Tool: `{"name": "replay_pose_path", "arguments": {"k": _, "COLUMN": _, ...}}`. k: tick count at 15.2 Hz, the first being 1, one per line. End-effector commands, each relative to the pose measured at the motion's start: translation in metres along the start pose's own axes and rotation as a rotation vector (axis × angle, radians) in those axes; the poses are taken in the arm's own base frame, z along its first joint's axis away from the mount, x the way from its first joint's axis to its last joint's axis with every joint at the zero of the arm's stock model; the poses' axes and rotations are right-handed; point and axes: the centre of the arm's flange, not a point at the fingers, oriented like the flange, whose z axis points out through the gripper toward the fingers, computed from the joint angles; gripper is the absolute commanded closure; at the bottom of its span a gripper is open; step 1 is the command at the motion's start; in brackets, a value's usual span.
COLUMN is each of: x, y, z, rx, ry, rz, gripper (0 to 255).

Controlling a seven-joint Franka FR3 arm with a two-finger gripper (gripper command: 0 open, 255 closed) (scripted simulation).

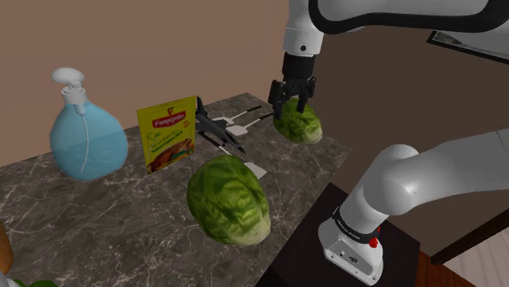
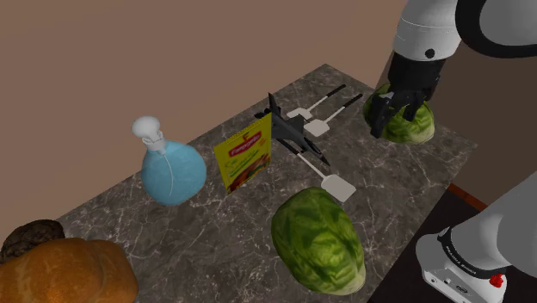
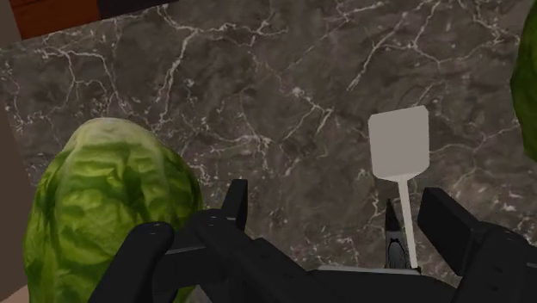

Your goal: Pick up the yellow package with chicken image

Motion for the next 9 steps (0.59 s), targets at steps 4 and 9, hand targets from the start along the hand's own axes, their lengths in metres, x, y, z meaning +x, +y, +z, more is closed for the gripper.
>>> {"name": "replay_pose_path", "arguments": {"k": 4, "x": 0.011, "y": -0.061, "z": -0.013, "rx": -0.006, "ry": 0.055, "rz": 0.216, "gripper": 0}}
{"name": "replay_pose_path", "arguments": {"k": 9, "x": 0.038, "y": -0.120, "z": -0.024, "rx": -0.013, "ry": 0.110, "rz": 0.425, "gripper": 0}}
